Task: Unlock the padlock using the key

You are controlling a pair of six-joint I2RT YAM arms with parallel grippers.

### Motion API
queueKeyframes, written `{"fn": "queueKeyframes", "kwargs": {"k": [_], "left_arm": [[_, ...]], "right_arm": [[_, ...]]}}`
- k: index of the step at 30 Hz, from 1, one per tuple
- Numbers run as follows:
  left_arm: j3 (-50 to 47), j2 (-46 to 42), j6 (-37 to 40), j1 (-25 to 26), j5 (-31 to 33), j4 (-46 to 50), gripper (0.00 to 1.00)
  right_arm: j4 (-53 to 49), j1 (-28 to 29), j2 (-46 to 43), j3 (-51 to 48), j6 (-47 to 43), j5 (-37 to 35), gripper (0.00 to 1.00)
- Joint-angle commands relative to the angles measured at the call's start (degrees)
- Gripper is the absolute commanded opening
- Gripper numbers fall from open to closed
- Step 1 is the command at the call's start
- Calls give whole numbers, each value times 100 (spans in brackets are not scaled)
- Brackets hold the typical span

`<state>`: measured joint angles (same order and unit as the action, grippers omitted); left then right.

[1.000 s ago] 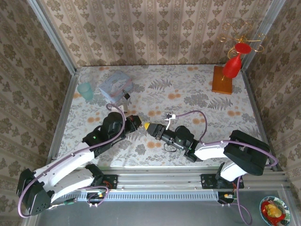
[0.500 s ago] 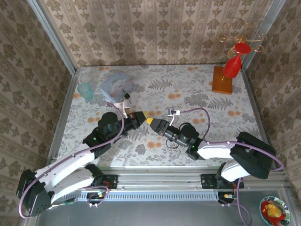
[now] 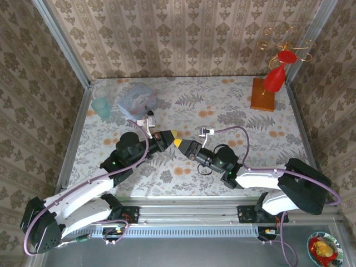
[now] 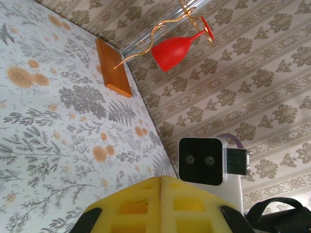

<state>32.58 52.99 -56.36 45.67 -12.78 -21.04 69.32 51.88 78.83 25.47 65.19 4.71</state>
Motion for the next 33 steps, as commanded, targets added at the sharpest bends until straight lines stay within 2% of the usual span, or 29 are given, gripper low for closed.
{"fn": "queueKeyframes", "kwargs": {"k": [1, 5, 7, 9, 10, 14, 16, 22, 26, 29, 33], "left_arm": [[-59, 10, 89, -16, -56, -120, 0], [-59, 0, 107, -21, -32, -127, 0], [-67, -7, 116, -27, -12, -120, 0], [-109, -49, 153, -25, 39, -104, 12], [-105, -111, 225, -30, 106, -11, 22], [205, -571, 732, -186, 706, 1325, 50], [315, -746, 879, -353, 840, 1785, 58], [721, -763, 1464, -1028, 740, 2981, 64], [1214, -373, 2312, -1188, 1468, 3981, 70], [1503, 274, 2638, -1271, 1656, 4171, 70], [1755, 1213, 2648, -1239, 2059, 3941, 68]], "right_arm": [[30, -19, -214, 160, 29, -23, 13], [-91, -18, -267, 168, 29, -62, 2], [-126, -20, -310, 151, 29, -90, 0], [-225, -20, -362, 128, 0, -141, 0], [-309, -17, -414, 109, -42, -171, 0], [-927, -18, -842, -70, -351, -488, 0], [-1420, -20, -1137, -95, -580, -577, 0], [-3029, -20, -2222, -128, -1478, -866, 0], [-5465, -16, -3035, 424, -2748, -1086, 0], [-6881, -56, -3548, 735, -3640, -1476, 0], [-7871, -198, -4143, 773, -4427, -1748, 0]]}}
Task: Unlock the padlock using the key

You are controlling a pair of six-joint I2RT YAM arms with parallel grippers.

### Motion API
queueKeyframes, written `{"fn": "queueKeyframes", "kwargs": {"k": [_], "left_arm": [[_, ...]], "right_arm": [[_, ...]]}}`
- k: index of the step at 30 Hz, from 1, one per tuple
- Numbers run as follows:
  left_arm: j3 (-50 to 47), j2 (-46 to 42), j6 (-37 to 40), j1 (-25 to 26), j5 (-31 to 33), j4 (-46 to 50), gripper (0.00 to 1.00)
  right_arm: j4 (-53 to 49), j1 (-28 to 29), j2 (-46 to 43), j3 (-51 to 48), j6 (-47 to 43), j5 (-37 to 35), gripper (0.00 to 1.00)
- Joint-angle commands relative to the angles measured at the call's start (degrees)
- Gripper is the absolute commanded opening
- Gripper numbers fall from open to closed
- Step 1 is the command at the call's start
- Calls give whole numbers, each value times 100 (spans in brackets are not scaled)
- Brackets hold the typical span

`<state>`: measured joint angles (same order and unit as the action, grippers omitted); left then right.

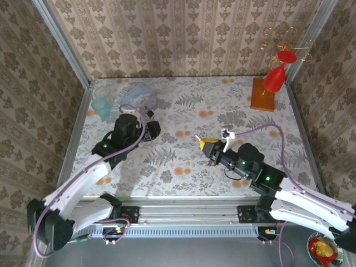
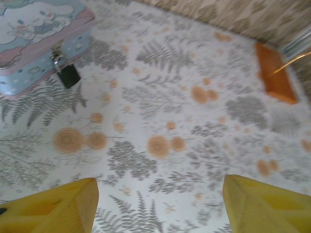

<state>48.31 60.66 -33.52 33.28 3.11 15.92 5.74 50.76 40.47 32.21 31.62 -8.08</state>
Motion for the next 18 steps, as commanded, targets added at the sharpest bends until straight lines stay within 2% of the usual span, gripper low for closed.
{"fn": "queueKeyframes", "kwargs": {"k": [1, 4, 10, 18], "left_arm": [[240, 692, 384, 35, 655, 99, 68], [576, 1517, 343, 78, 1152, -83, 68], [2127, 3536, -17, 102, 2841, 1020, 70], [3464, 5187, -552, -29, 3478, 1336, 73]], "right_arm": [[-1653, -115, -444, 36, -1232, -514, 0], [-1940, -210, -775, -168, -1592, -727, 0], [-1850, -378, -1330, -842, -1937, -765, 0], [-1536, -450, -1640, -1232, -1840, -408, 0]]}}
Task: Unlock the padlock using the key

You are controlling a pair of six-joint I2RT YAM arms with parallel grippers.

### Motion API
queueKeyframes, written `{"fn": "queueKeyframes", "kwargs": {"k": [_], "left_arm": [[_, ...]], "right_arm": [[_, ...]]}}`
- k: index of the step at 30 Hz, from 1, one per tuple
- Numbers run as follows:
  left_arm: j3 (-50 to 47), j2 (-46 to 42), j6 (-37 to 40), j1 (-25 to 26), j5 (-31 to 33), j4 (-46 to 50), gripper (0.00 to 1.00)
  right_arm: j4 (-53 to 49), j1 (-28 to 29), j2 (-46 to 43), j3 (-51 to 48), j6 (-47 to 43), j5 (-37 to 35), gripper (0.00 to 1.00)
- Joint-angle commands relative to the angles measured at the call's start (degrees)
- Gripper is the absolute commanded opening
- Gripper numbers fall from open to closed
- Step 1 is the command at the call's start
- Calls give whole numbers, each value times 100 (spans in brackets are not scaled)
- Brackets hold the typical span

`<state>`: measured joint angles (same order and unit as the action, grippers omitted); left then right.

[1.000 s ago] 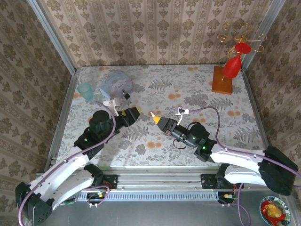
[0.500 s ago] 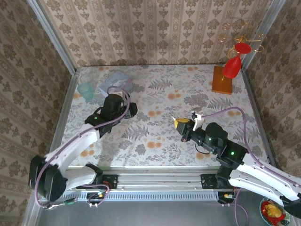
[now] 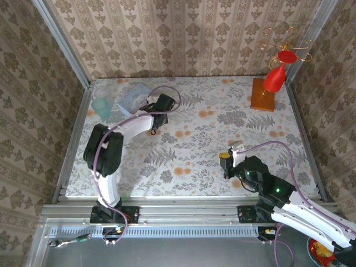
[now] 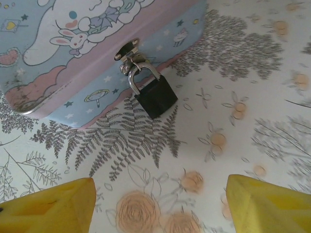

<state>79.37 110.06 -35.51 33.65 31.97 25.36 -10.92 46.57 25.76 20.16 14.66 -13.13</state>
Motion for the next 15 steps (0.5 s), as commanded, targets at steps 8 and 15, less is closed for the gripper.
{"fn": "queueKeyframes", "kwargs": {"k": [8, 15], "left_arm": [[862, 1016, -1383, -165, 706, 255, 74], [1002, 1404, -1741, -255, 604, -300, 73]], "right_arm": [[155, -36, -304, -91, -75, 360, 0], [199, -42, -305, -109, -40, 552, 0]]}}
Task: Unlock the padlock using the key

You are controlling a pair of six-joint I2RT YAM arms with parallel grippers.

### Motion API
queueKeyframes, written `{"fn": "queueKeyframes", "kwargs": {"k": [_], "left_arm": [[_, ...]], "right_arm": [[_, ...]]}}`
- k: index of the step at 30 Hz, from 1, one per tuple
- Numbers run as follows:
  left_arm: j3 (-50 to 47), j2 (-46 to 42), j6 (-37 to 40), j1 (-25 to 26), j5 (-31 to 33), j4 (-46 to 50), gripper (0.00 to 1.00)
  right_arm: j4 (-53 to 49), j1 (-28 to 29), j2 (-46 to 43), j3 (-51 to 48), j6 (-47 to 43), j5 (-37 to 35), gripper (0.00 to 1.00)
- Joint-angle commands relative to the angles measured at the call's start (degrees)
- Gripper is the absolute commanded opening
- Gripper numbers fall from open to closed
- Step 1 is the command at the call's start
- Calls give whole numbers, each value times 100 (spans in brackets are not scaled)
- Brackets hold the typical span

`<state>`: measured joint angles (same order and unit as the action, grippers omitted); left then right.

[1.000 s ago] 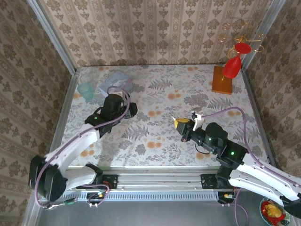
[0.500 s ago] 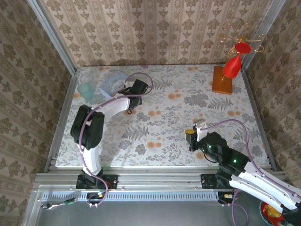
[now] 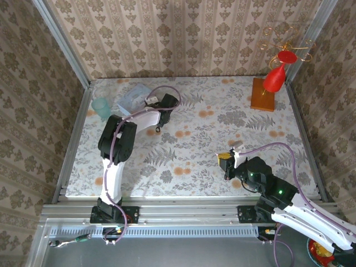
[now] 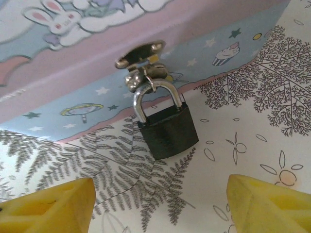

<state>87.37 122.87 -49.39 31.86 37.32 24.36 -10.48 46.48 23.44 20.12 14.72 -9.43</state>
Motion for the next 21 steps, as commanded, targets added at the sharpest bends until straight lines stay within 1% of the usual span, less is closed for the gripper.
{"fn": "queueKeyframes", "kwargs": {"k": [1, 4, 8, 11, 15, 21], "left_arm": [[252, 169, -412, -115, 27, -196, 72], [387, 300, -505, -200, -86, -195, 71], [511, 447, -854, -301, -307, -128, 70], [611, 545, -936, -320, -342, -155, 68], [958, 750, -1028, -375, -375, 105, 66], [1092, 858, -1186, -465, -409, 203, 62]], "right_arm": [[169, -29, -75, -109, -44, 204, 0], [191, -38, -79, -113, -34, 248, 0], [197, -34, -91, -113, -37, 284, 0], [205, -34, -101, -122, -27, 307, 0], [211, -37, -128, -130, -14, 352, 0], [219, -39, -175, -144, -4, 354, 0]]}}
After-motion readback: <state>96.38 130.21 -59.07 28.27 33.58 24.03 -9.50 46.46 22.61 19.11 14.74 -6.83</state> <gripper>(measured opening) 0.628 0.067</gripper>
